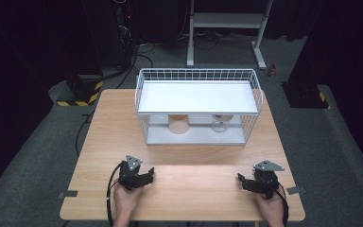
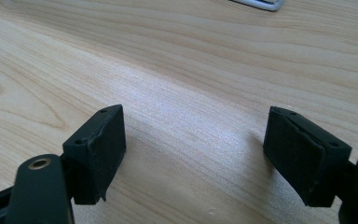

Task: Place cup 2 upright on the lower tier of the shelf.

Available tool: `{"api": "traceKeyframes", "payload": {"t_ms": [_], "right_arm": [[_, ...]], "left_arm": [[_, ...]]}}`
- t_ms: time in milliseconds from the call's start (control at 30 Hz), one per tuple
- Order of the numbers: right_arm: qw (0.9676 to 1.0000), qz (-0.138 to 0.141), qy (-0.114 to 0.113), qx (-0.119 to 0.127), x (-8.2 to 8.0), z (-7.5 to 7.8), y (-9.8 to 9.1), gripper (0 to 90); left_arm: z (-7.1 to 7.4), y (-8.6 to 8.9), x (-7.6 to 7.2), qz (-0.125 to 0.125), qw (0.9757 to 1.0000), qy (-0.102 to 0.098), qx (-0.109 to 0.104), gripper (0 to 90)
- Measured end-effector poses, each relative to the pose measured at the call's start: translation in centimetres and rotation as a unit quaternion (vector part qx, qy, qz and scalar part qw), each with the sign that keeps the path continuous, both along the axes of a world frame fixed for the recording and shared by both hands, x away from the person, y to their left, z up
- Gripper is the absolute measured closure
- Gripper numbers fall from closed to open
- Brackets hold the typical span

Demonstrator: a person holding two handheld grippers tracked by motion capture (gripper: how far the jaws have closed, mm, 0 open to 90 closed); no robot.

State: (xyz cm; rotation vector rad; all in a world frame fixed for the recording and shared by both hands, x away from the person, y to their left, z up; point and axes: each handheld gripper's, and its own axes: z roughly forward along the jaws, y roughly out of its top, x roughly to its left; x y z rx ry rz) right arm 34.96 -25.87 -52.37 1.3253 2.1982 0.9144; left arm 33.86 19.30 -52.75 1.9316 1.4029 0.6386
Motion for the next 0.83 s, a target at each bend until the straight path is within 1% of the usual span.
{"api": "traceKeyframes", "payload": {"t_ms": [300,833], "right_arm": [[1.0,0.0,0.0,0.0,0.0,0.0,0.0,21.0],[1.0,-0.001,0.001,0.001,-0.01,0.01,0.02,21.0]], "left_arm": [[-0.08,0.07,0.11,0.005,1.0,0.002,0.0,22.8],[-0.09,0.05,0.12,0.002,1.0,0.005,-0.001,20.7]]}}
